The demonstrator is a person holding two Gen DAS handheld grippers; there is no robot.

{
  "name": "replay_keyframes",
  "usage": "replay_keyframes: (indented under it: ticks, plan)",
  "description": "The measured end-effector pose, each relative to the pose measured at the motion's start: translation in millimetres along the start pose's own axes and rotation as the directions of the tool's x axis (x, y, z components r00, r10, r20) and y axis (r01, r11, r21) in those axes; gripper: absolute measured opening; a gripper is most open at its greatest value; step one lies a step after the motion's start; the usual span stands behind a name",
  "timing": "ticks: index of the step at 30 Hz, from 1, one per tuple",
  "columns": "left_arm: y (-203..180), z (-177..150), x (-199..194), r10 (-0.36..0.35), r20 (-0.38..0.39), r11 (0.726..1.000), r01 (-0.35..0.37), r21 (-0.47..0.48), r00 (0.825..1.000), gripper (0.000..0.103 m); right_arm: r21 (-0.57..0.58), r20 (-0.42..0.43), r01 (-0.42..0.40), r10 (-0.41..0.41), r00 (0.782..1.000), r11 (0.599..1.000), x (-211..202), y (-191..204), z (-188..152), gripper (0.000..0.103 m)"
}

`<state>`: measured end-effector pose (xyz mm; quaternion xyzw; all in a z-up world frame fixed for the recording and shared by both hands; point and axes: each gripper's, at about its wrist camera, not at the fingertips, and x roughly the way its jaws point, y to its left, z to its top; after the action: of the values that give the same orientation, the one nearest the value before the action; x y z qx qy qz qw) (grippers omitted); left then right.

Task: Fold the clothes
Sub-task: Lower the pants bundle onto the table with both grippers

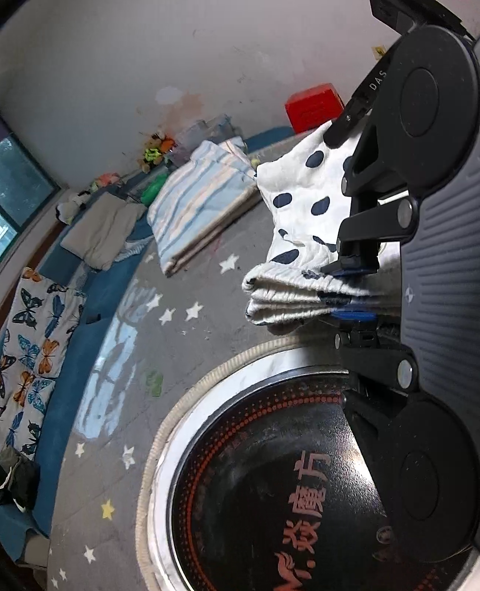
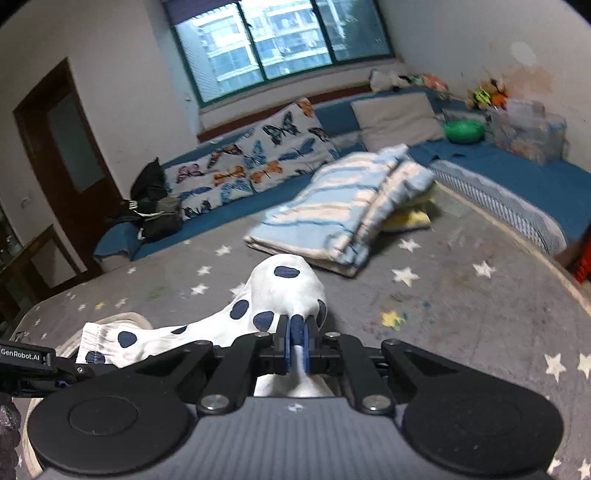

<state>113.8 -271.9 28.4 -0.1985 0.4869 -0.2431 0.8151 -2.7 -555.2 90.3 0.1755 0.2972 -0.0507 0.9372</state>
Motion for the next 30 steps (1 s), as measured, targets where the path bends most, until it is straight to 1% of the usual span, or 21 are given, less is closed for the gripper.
replay_keyframes:
  ticks: [2, 3, 4, 6, 7, 9, 11, 13, 15, 18, 22, 24, 26, 29, 30]
  plan:
    - [3.9, -0.6, 6.3, 0.01, -0.016, 1.0, -0.01, -0.001, 1.0, 0.022, 0.002, -0.017, 0.012, -0.012, 1.0, 1.0, 6.3, -4.6, -5.0, 0.006]
    - [7.2, -1.1, 8.0, 0.013, -0.019, 1.0, -0.013, -0.006, 1.0, 0.024, 0.003, -0.026, 0.018, -0.018, 1.0, 1.0, 9.4, -6.9, -7.5, 0.007]
    - [9.8, -0.8, 8.0, 0.01, -0.022, 1.0, -0.01, -0.011, 1.0, 0.028, 0.002, -0.034, 0.024, -0.024, 0.999, 1.0, 12.4, -8.7, -9.9, 0.008]
    - [14.8, -0.1, 7.7, 0.004, -0.029, 1.0, -0.005, -0.022, 1.0, 0.029, -0.005, -0.047, 0.038, -0.038, 0.998, 0.999, 16.8, -10.7, -14.1, 0.013]
    - [16.5, 1.1, 6.3, 0.004, -0.032, 1.0, -0.005, -0.028, 0.999, 0.034, -0.006, -0.053, 0.043, -0.043, 0.998, 0.999, 18.3, -11.8, -15.8, 0.015]
    - [17.6, 4.1, 0.1, 0.021, -0.014, 1.0, -0.021, -0.015, 1.0, 0.036, -0.001, -0.062, 0.052, -0.052, 0.997, 0.999, 17.7, -12.8, -16.2, 0.017]
    - [15.6, 7.7, -6.7, 0.042, 0.007, 0.999, -0.042, 0.014, 0.999, 0.042, -0.013, -0.054, 0.053, -0.053, 0.997, 0.999, 14.8, -11.1, -13.3, 0.018]
    - [10.7, 12.0, -13.9, 0.064, 0.044, 0.997, -0.066, 0.047, 0.997, 0.043, -0.045, -0.022, 0.059, -0.061, 0.998, 0.997, 11.3, -5.4, -9.2, 0.021]
    - [0.2, 16.7, -21.3, 0.083, 0.11, 0.99, -0.094, 0.1, 0.99, 0.043, -0.062, 0.01, 0.051, -0.05, 0.999, 0.997, 9.6, 1.4, -1.9, 0.021]
    - [-14.7, 18.1, -26.6, 0.048, 0.159, 0.985, -0.073, 0.154, 0.986, 0.041, -0.082, 0.03, 0.027, -0.025, 0.999, 0.996, 13.3, 10.3, 8.4, 0.021]
    - [-21.9, 10.2, -6.7, 0.017, 0.105, 0.979, -0.038, 0.199, 0.994, 0.04, -0.146, -0.012, -0.004, 0.002, 1.0, 0.989, 37.9, 26.4, 16.1, 0.021]
    - [-25.5, 6.2, 3.3, 0.003, 0.077, 0.975, -0.02, 0.22, 0.997, 0.039, -0.189, -0.024, -0.003, -0.001, 1.0, 0.982, 50.4, 34.9, 16.2, 0.021]
    - [-29.0, 2.3, 13.3, -0.011, 0.049, 0.971, -0.001, 0.241, 0.999, 0.038, -0.236, -0.017, 0.013, -0.017, 1.0, 0.972, 60.2, 41.1, 16.1, 0.021]
    - [-34.3, -3.7, 28.4, -0.031, 0.005, 0.962, 0.029, 0.271, 0.999, 0.038, -0.232, -0.049, 0.029, -0.041, 0.998, 0.972, 77.5, 39.8, 15.2, 0.021]
    - [-31.9, -4.2, 30.8, -0.032, 0.002, 0.962, 0.03, 0.273, 0.999, 0.038, -0.227, -0.059, 0.035, -0.05, 0.997, 0.973, 81.8, 37.6, 14.6, 0.02]
